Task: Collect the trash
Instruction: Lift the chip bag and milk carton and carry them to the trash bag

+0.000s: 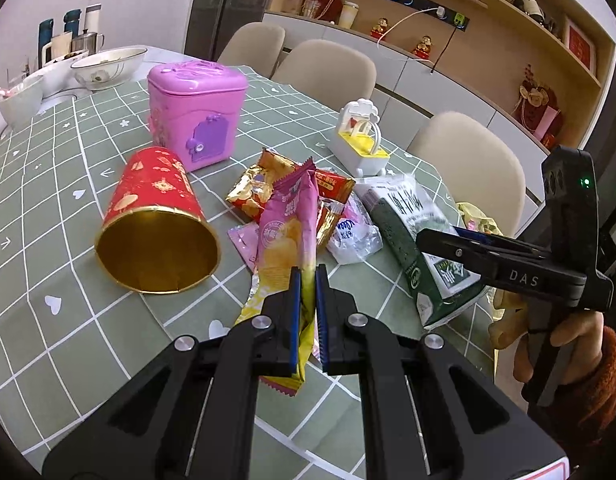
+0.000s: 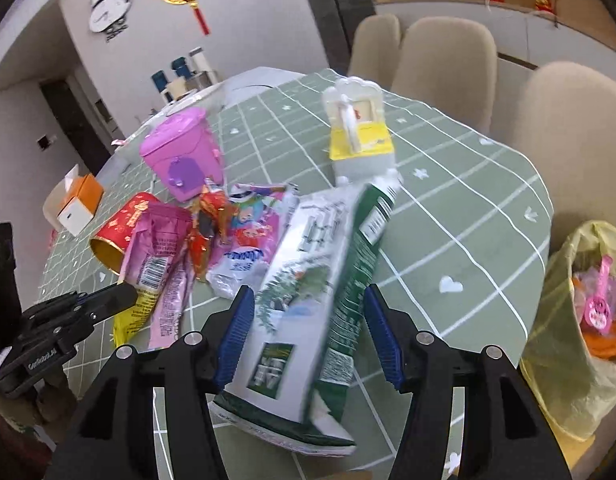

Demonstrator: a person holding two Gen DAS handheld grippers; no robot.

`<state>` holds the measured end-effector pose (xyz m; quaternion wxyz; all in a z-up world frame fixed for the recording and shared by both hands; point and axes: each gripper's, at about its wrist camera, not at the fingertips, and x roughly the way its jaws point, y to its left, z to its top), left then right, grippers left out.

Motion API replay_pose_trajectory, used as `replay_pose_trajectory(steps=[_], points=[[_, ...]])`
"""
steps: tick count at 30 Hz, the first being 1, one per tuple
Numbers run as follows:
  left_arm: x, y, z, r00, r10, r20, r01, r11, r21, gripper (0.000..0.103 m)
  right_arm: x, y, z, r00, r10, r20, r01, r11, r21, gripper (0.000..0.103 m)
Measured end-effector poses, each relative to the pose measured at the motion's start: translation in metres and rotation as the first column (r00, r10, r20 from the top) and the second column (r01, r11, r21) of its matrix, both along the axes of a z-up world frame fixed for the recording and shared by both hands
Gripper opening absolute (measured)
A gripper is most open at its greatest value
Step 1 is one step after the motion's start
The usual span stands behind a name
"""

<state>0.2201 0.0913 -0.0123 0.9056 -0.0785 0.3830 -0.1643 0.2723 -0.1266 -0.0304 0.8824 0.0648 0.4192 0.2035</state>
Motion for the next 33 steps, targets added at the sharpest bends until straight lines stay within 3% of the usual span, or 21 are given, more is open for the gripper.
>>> replay_pose_trajectory(steps=[2,8,12,18,24,33], points=[[0.0,0.001,0.002,1.0,0.0,0.008,0.0,1.0,-0.001,0.007,0.001,0.001,0.003,1.0,-0.001,0.018,0.0,1.0,0.005,0.054],[0.001,0.007,0.001,1.0,0.002,-0.005,-0.002,1.0,-0.015,0.007,0.015,0.01,-0.013,0.999,0.018,-0.037,-0.02,0.998,-0.065,0.055],[-0.002,0.004,0.008,1.0,-0.002,0.014,0.002,1.0,-0.011,0.007,0.013,0.004,-0.004,0.999,0.022,0.033,-0.019,0.996,-0.083,0.047],[-0.012,-0.004,0.035,0.993,0.032,0.116,-0.038,0.998,0.048,0.007,0.0,-0.012,0.029,0.988,0.041,0.146,-0.034,0.998,-0.05,0.047],[-0.015,-0.012,0.063,0.981,0.092,0.173,-0.1,0.994,0.033,0.007,-0.021,-0.034,0.057,0.964,0.044,0.261,-0.019,0.995,-0.098,0.047],[-0.012,-0.088,0.094,0.971,0.047,0.235,-0.052,0.999,0.013,0.007,-0.045,-0.107,0.074,0.94,-0.003,0.342,0.032,0.996,-0.078,0.047]])
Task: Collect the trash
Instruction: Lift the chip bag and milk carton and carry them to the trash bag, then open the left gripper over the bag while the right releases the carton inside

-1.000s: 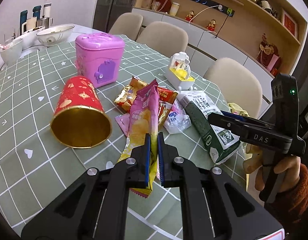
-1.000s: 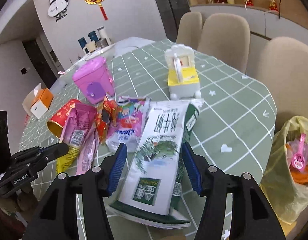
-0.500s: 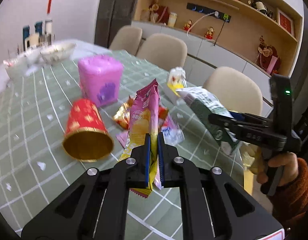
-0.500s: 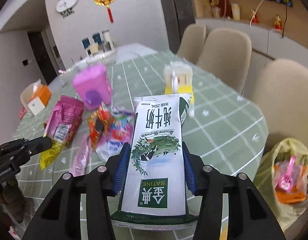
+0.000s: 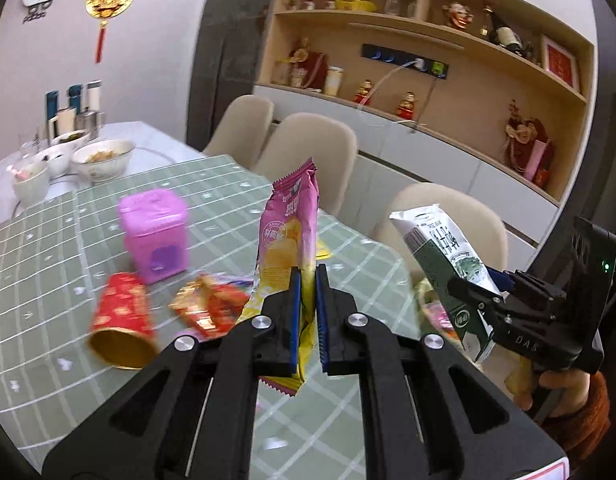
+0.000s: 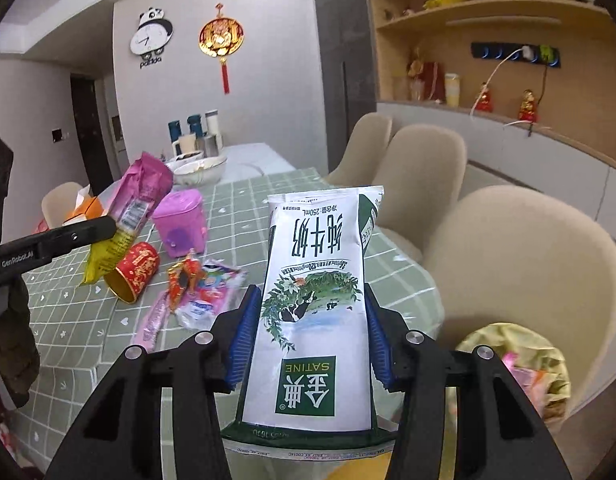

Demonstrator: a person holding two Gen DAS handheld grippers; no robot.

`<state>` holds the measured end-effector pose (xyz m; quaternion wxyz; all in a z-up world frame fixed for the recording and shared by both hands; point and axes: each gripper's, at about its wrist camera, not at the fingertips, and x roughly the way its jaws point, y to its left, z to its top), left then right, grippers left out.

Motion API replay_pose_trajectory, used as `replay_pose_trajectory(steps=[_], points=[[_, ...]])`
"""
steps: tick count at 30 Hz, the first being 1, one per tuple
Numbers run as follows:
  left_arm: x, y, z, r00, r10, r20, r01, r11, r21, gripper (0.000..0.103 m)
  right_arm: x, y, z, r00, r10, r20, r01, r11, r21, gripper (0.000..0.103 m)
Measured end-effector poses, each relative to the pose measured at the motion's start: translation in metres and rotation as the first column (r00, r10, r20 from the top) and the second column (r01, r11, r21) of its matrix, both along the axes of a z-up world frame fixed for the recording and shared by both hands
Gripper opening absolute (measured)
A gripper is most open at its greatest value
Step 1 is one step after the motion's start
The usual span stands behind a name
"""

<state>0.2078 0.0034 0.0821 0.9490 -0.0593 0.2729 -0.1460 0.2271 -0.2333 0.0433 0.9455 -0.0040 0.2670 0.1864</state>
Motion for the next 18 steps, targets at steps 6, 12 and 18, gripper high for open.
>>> replay_pose_trajectory(steps=[6,12,18], points=[[0.014,-0.07,-0.008,0.992,-0.122,-0.015,0.121,0.992,-0.019,0.007,-0.006,-0.066,0.003,0.997,-0.068,0.039,0.069,0.997,-0.021,0.047],[0.035,-0.145,-0.03,0.969,-0.239,-0.056,0.237,0.971,-0.033,0.007,-0.005,-0.127,-0.005,0.985,-0.166,0.044,0.167,0.985,-0.037,0.047],[0.063,-0.216,-0.058,0.92,-0.369,-0.131,0.366,0.929,-0.045,0.007,-0.004,-0.176,-0.01,0.965,-0.26,0.038,0.261,0.965,-0.032,0.047]])
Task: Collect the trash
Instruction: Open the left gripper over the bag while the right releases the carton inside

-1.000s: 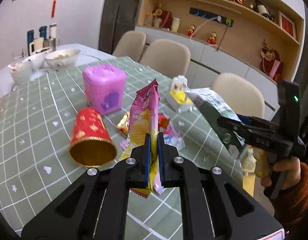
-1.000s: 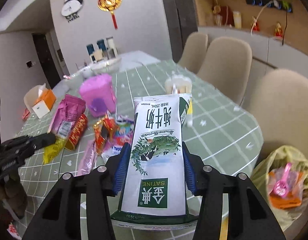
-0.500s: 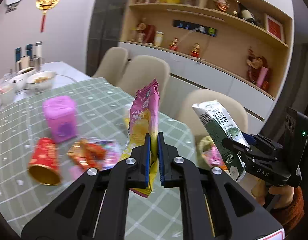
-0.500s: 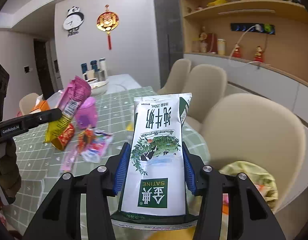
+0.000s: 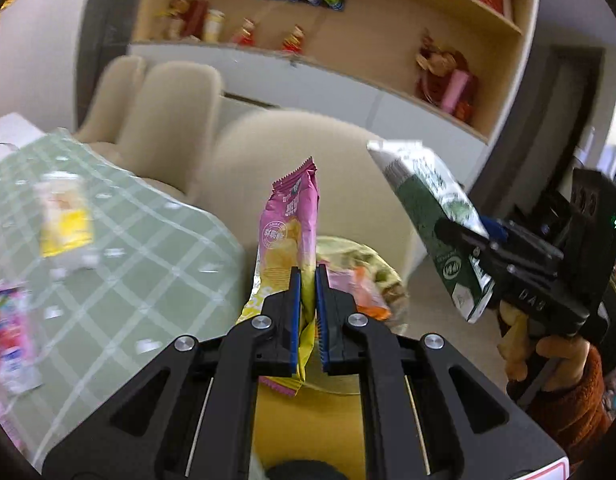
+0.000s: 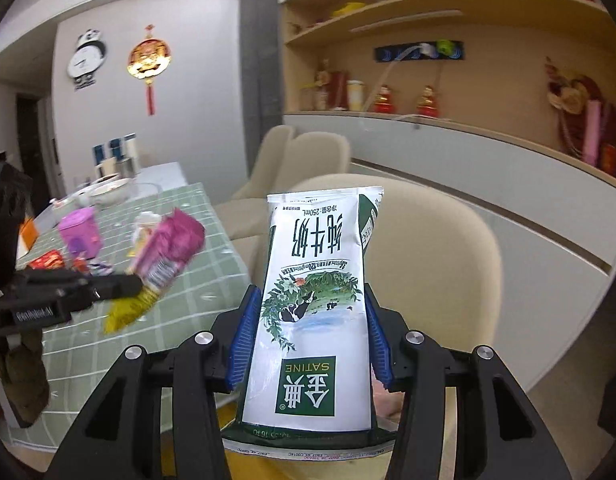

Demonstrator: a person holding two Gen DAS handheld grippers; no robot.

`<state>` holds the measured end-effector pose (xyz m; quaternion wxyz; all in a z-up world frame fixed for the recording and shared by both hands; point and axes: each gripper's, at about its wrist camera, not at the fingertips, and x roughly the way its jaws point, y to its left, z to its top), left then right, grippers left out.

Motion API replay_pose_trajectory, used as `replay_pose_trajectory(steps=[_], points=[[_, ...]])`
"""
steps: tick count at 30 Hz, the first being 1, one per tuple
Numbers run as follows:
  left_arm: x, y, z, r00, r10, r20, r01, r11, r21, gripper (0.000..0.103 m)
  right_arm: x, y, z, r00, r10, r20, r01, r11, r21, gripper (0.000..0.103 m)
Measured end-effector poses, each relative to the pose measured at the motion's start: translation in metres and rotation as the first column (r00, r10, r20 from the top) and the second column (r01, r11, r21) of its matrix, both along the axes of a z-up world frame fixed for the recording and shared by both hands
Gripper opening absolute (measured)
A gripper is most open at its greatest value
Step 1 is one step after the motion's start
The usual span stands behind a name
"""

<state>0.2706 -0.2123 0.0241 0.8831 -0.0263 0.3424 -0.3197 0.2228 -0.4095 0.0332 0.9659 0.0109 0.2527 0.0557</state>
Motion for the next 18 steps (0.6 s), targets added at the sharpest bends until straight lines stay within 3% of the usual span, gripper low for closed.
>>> replay_pose_trajectory(steps=[8,11,18], points=[[0.039,-0.076,-0.039,0.991,-0.107,-0.074,0.109,0.994,0.019,0.007,0.004,-0.042,-0.015,0.996,-0.087,-0.034,0.087,0.996,0.001,0.046],[0.052,-0.094,-0.05,0.984,-0.128,-0.128,0.135,0.99,0.05,0.022,0.007,-0.053,-0.023,0.994,-0.101,-0.05,0.102,0.994,0.024,0.047],[0.041,-0.056,-0.032,0.994,-0.058,-0.097,0.06,0.998,0.012,0.04,0.031,-0.04,-0.057,0.994,-0.027,-0.101,0.032,0.998,0.052,0.047]])
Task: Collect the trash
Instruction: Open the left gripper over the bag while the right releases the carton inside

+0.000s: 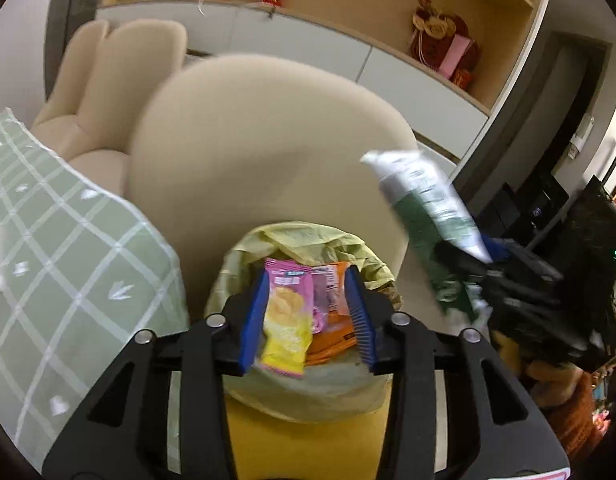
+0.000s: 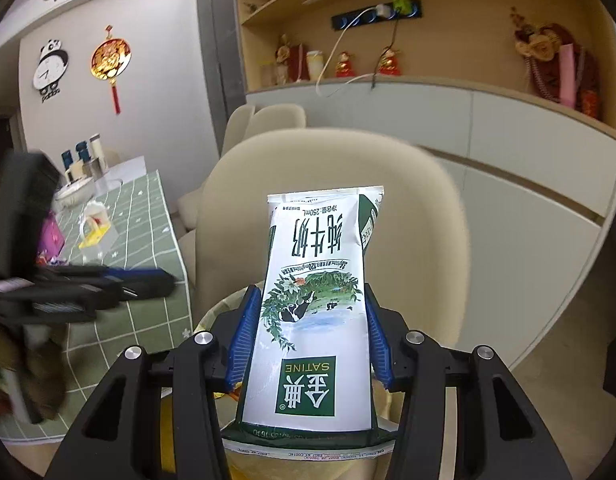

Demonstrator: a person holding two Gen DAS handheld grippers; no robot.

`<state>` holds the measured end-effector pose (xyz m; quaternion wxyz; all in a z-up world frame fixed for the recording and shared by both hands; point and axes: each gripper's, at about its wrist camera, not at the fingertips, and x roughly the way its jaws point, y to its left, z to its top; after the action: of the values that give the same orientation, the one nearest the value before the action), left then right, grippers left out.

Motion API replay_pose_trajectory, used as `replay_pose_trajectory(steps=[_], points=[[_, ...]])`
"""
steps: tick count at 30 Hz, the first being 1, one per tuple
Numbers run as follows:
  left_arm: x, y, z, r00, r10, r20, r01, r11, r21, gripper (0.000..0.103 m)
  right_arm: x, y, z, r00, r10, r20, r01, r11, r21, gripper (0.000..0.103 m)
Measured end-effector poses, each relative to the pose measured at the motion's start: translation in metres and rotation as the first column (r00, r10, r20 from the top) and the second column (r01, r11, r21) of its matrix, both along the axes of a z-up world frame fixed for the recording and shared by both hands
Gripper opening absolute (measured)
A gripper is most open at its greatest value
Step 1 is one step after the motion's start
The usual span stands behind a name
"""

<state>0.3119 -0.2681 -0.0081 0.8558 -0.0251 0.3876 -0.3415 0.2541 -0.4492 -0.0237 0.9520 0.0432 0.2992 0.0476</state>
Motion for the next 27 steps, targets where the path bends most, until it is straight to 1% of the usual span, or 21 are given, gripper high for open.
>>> replay_pose_trajectory(steps=[1,3,5,7,9,10,13,14,16,18,20,22,24,25,27], points=[[-0.009,0.01,0.004,1.0,0.013,0.022,-0.013,1.0,0.01,0.043,0.007,0.002,-0.006,1.0,0.015,-0.009,-0.015,1.0,0.006,0.047],[-0.018,0.025,0.009,0.998,0.033,0.048,-0.034,0.999,0.035,0.045,0.022,0.011,-0.025,0.998,0.041,-0.046,-0.041,0.999,0.014,0.047],[-0.028,0.041,0.011,0.997,0.058,0.055,-0.061,0.996,0.058,0.045,0.037,0.02,-0.046,0.993,0.062,-0.1,-0.06,0.998,0.024,0.047],[-0.033,0.058,0.015,0.996,0.075,0.049,-0.078,0.995,0.06,0.045,0.051,0.028,-0.07,0.983,0.076,-0.169,-0.072,0.997,0.031,0.047],[-0.041,0.078,0.02,0.993,0.101,0.054,-0.104,0.993,0.056,0.045,0.064,0.034,-0.094,0.963,0.102,-0.249,-0.092,0.994,0.053,0.047],[-0.045,0.089,0.023,0.991,0.116,0.063,-0.12,0.991,0.054,0.045,0.067,0.035,-0.103,0.956,0.109,-0.272,-0.096,0.994,0.059,0.047],[-0.054,0.112,0.03,0.982,0.16,0.096,-0.166,0.985,0.053,0.045,0.073,0.036,-0.121,0.938,0.084,-0.336,-0.082,0.996,0.021,0.047],[-0.057,0.121,0.032,0.978,0.18,0.107,-0.187,0.981,0.055,0.045,0.073,0.034,-0.123,0.935,0.082,-0.346,-0.075,0.997,0.032,0.047],[-0.061,0.14,0.032,0.971,0.217,0.102,-0.222,0.974,0.048,0.046,0.071,0.032,-0.121,0.934,0.093,-0.346,-0.071,0.995,0.074,0.047],[-0.062,0.157,0.032,0.965,0.246,0.087,-0.25,0.967,0.038,0.049,0.066,0.034,-0.116,0.939,0.082,-0.333,-0.063,0.996,0.067,0.047],[-0.067,0.177,0.031,0.953,0.292,0.078,-0.295,0.955,0.023,0.051,0.059,0.034,-0.108,0.949,0.055,-0.31,-0.04,0.998,0.053,0.048],[-0.072,0.198,0.033,0.938,0.338,0.075,-0.34,0.94,0.01,0.051,0.049,0.033,-0.098,0.959,0.04,-0.281,-0.024,0.998,0.062,0.055],[-0.079,0.216,0.035,0.923,0.376,0.082,-0.377,0.926,-0.001,0.053,0.04,0.033,-0.088,0.968,0.026,-0.25,-0.011,0.998,0.063,0.055],[-0.082,0.226,0.036,0.914,0.396,0.088,-0.397,0.918,-0.006,0.054,0.035,0.035,-0.078,0.973,0.025,-0.231,-0.011,0.998,0.065,0.055],[-0.092,0.251,0.04,0.887,0.448,0.107,-0.449,0.893,-0.018,0.054,0.025,0.042,-0.056,0.982,0.035,-0.184,-0.022,0.997,0.072,0.055]])
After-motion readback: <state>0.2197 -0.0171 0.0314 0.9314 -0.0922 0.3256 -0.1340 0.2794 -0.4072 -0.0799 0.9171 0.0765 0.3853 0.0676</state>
